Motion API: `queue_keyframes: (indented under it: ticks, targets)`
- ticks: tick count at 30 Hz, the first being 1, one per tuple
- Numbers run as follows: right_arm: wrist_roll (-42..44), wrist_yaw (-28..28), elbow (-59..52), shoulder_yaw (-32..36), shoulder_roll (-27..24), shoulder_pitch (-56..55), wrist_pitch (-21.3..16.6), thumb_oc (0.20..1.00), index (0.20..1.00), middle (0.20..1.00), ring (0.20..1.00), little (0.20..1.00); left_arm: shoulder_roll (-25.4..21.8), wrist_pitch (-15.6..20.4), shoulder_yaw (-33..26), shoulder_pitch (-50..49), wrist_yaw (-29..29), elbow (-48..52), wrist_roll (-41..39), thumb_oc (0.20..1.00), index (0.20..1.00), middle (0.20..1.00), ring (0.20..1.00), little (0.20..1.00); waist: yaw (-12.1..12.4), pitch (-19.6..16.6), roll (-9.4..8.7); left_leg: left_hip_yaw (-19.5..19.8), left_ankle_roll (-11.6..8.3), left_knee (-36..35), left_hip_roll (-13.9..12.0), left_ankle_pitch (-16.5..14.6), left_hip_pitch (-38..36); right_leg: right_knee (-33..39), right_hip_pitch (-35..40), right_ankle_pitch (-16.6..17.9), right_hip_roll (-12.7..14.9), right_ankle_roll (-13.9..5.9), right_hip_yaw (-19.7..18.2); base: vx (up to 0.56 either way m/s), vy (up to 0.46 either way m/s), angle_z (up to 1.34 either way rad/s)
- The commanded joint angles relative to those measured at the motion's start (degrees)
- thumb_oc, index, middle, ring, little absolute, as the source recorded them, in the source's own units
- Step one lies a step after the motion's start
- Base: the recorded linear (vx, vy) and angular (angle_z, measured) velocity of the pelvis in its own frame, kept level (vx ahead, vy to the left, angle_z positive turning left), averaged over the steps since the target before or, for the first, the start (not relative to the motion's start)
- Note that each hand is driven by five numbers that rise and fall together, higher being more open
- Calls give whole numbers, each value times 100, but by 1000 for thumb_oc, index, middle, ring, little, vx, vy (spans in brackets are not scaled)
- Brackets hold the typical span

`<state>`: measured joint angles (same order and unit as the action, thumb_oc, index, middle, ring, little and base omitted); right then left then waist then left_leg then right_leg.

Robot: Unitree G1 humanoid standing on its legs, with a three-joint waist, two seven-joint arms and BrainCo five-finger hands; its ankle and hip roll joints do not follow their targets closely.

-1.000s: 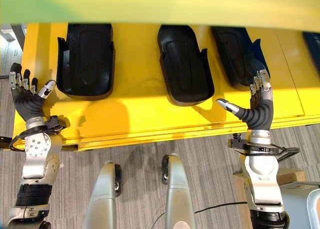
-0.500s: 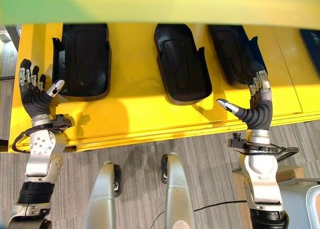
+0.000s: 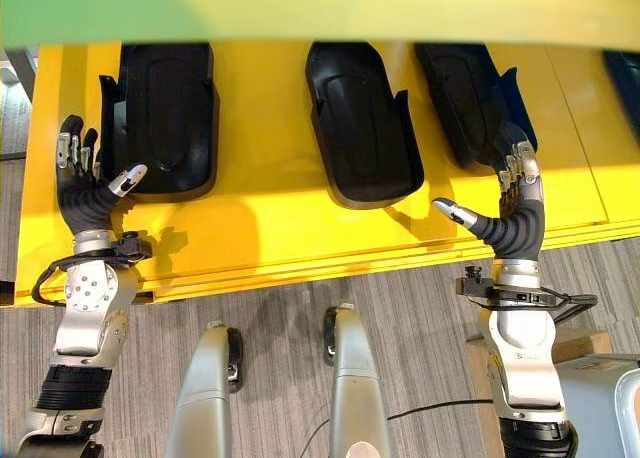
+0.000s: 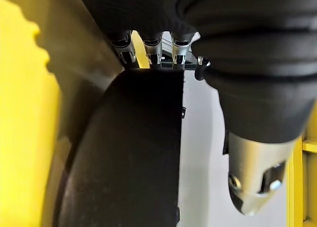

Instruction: Move parts from the plastic box to the shelf.

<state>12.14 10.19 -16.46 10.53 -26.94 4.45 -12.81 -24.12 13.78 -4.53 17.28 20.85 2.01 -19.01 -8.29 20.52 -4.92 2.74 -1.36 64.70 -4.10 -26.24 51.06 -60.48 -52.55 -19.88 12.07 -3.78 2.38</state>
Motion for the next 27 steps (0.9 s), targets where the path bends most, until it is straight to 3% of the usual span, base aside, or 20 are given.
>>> queue_keyframes:
  ticks: [1,27]
  targets:
    - [-86,13,-336,207,-20,102,-190,1000,1000,1000,1000,1000,95,-15,194,-140,-123,4,63,1000,1000,1000,1000,1000,25,20,155,175,-34,-21,-311,-47,114,100,237,-187,-11,-66,-146,0,0,0]
    - [-79,-21,-325,159,-10,139,-185,1000,1000,1000,1000,1000,64,-19,272,-101,-224,160,103,1000,1000,1000,1000,1000,22,-2,178,176,-43,-30,-315,-25,162,82,170,-185,-26,-53,-157,0,0,0]
